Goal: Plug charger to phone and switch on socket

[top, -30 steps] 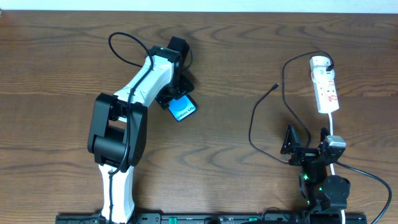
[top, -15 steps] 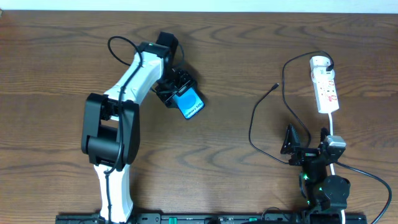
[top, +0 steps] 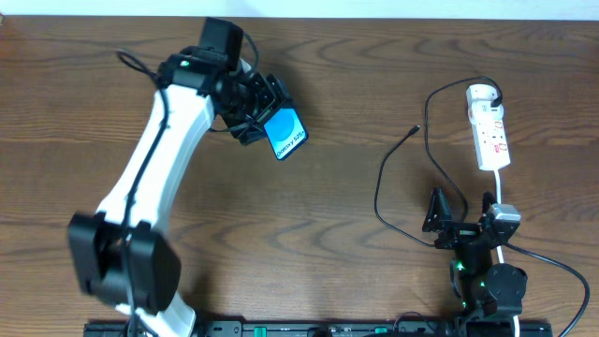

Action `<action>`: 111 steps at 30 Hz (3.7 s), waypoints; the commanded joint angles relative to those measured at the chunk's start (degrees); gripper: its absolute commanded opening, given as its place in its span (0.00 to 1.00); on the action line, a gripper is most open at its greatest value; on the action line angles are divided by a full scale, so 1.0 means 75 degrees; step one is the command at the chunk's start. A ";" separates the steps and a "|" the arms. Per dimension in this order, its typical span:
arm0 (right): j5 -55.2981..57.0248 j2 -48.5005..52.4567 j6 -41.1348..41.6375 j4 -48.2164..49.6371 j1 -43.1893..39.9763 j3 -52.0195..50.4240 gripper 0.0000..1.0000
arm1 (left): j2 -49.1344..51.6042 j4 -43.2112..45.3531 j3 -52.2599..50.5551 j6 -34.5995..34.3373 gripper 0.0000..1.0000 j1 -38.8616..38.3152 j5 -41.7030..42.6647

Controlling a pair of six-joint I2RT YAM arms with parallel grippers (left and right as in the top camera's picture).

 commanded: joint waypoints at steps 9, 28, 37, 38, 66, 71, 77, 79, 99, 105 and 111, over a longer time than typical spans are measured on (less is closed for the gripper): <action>0.0064 -0.0047 -0.0093 -0.0029 0.0058 -0.0017 0.99 | -0.1571 -0.0618 0.0274 0.0160 0.66 -0.0268 0.0219; 0.0064 -0.0047 -0.0093 -0.0029 0.0058 -0.0017 0.99 | -0.1562 -0.0720 0.0216 -0.0921 0.66 -0.0670 -0.0195; 0.0064 -0.0047 -0.0093 -0.0029 0.0058 -0.0017 0.99 | -0.1562 -0.0720 0.0216 -0.1122 0.66 -0.0667 0.0289; 0.0064 -0.0047 -0.0093 -0.0029 0.0058 -0.0017 0.99 | -0.1562 -0.0720 0.0216 -0.1122 0.66 -0.0670 0.0312; 0.0064 -0.0047 -0.0093 -0.0029 0.0058 -0.0020 0.99 | -0.1562 -0.0271 0.0216 -0.2229 0.66 -0.0667 0.0880; 0.0064 -0.0047 -0.0093 -0.0029 0.0058 -0.0020 0.99 | -0.1562 -0.0280 0.0216 -0.2229 0.66 -0.0667 0.0883; 0.0064 -0.0047 -0.0093 -0.0029 0.0058 -0.0020 0.99 | -0.1562 -0.0280 0.0216 -0.2226 0.66 -0.0667 0.0883; 0.0064 -0.0047 -0.0093 -0.0029 0.0058 -0.0017 0.99 | -0.1562 -0.0280 0.0216 -0.2226 0.66 -0.0667 0.0883; 0.0061 -0.0047 -0.0093 0.0020 0.0058 -0.0017 0.99 | -0.1562 -0.0114 0.0216 -0.1102 0.66 -0.0670 -0.0877; 0.0061 -0.0047 -0.0093 -0.0012 0.0058 -0.0017 0.99 | -0.1562 -0.0143 0.0216 -0.0708 0.66 -0.0670 -0.1731; -0.0032 -0.0047 0.0289 0.0064 0.0058 -0.0017 0.99 | -0.1562 -0.0201 0.0117 -0.0472 0.66 -0.0699 -0.1993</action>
